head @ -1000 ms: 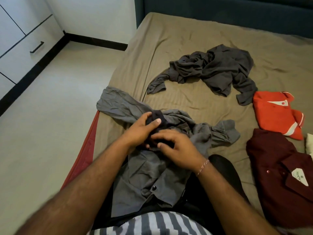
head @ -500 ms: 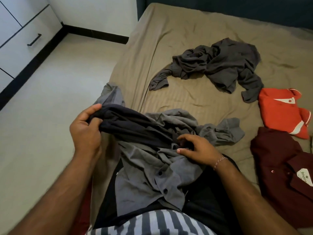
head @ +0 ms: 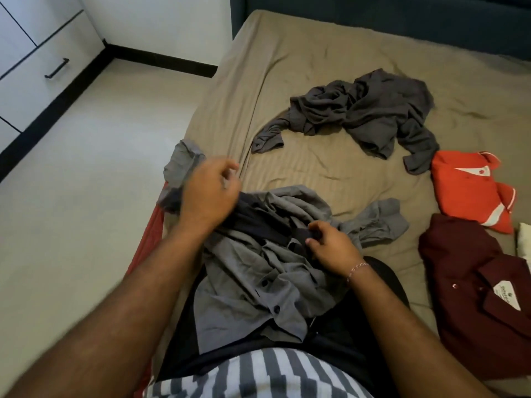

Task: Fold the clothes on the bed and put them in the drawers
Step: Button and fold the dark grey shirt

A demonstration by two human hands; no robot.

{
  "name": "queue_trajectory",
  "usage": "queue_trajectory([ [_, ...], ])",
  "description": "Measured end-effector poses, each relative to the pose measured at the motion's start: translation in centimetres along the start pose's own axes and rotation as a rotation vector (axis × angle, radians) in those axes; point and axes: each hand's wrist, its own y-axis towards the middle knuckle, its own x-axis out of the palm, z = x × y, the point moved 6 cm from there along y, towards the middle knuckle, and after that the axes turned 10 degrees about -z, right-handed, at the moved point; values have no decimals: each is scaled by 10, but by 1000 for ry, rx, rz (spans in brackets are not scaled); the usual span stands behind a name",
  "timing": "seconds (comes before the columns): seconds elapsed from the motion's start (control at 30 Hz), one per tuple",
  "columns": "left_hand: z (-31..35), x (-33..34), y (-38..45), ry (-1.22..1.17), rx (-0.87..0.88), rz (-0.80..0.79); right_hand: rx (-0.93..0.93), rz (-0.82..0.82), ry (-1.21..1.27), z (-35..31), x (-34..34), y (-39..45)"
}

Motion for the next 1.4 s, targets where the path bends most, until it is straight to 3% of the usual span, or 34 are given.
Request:
queue_trajectory([
  [0.1,16,74,12,232,-113,-649,38,-200,-198,5,14,3],
  [0.17,14,97,10,459,-164,-882,-1,-305,-193,7,25,0],
  [0.3,11,102,-1,681,-59,-1000,-114,-307,-106,8,40,-8],
  [0.43,13,93,-16,667,-10,-1018,-239,-244,-72,1,45,-12],
  [0.57,21,73,-24,534,52,-862,-319,-111,-277,-12,33,-18],
  [0.77,52,1,-21,372,241,-193,-482,580,-219,-53,-37,-62],
  [0.9,82,-40,-5,143,247,-11,-581,814,-29,-88,-89,-84],
  [1.0,104,-59,19,-163,227,-60,-626,754,131,-107,-123,-83],
  [1.13,148,-95,49,-526,425,-141,-737,252,775,-123,-150,-68],
  [1.2,177,-116,62,-501,561,-138,-742,101,750,-132,-164,-63],
  [1.3,205,-140,82,-266,647,-25,-729,-133,575,-157,-164,-55],
  [1.33,212,-151,87,-149,662,43,-735,-76,487,-168,-167,-54],
  [1.4,217,-168,96,47,642,167,-769,192,409,-181,-186,-58],
])
